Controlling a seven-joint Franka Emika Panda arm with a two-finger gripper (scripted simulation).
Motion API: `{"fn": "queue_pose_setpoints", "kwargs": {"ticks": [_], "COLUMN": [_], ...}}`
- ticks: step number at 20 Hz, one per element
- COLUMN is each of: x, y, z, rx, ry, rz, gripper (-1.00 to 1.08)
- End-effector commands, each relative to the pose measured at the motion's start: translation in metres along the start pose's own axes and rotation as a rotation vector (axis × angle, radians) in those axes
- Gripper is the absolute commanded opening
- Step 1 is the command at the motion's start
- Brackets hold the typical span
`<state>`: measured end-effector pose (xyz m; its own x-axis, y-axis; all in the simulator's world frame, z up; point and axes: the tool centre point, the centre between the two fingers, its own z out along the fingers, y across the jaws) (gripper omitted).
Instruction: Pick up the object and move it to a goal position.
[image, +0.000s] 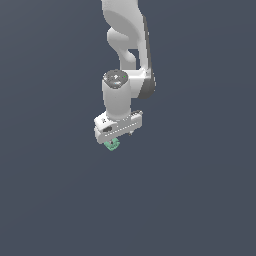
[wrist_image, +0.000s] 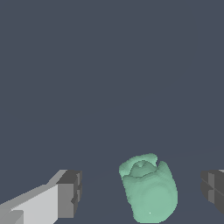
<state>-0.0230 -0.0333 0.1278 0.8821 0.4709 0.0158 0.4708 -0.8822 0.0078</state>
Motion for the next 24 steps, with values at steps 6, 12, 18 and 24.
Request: {"fn": "queue_pose_setpoints", "kwargs": {"ticks": [6, 12, 18, 24], "x": [-0.028, -0.045, -0.055, -0.057], "y": [0.016, 0.025, 0.029, 0.030], "z": [0.019, 0.030, 0.036, 0.038], "rx": [0.004, 0.007, 0.009, 0.010], "ry": [-0.008, -0.012, -0.014, -0.015], "rz": [-0.149, -0.235, -0.285, -0.294], "gripper": [1.00, 1.00, 1.00, 1.00]}}
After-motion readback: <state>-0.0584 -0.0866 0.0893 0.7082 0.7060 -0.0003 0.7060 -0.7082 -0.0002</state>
